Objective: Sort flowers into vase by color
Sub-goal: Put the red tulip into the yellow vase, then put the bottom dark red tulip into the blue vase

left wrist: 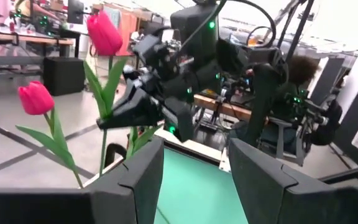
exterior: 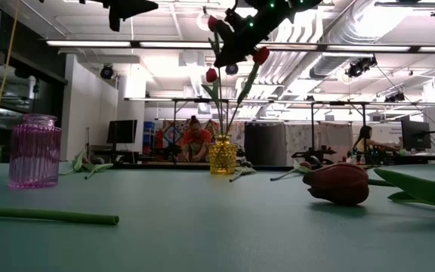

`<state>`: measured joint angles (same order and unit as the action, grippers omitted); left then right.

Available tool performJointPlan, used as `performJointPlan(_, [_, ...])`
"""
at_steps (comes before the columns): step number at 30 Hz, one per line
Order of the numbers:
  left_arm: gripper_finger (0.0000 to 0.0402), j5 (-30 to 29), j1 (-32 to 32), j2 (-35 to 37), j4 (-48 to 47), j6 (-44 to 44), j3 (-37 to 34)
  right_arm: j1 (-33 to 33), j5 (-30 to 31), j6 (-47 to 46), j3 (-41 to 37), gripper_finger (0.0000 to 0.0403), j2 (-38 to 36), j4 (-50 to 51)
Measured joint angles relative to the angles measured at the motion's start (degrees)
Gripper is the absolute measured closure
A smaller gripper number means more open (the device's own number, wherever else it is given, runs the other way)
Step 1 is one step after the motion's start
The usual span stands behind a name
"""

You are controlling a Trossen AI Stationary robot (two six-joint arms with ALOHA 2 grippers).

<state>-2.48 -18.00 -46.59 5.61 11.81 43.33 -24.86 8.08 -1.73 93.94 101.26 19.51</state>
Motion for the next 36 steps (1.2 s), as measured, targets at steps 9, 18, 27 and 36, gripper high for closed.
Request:
performJointPlan(9, [0.0232,-0.4,0.0,0.0,1.2,0.2,0.0,-0.7,-2.1,-5.8,0.0,0.0302,0.5,0.8])
performJointPlan(18, [0.0232,-0.4,0.0,0.0,1.2,1.6,0.0,-0.6,-2.7,-5.9,0.0,0.0114,-0.4,2.6])
performJointPlan(27, [0.0232,-0.4,0.0,0.0,1.1,1.6,0.0,-1.7,-3.4,-3.7,4.8,0.0057,-4.4,3.2])
performJointPlan(36, [0.0232,-0.4,0.0,0.0,1.0,1.5,0.0,-0.4,-28.5,-7.6,10.0,0.0057,-9.6,16.2])
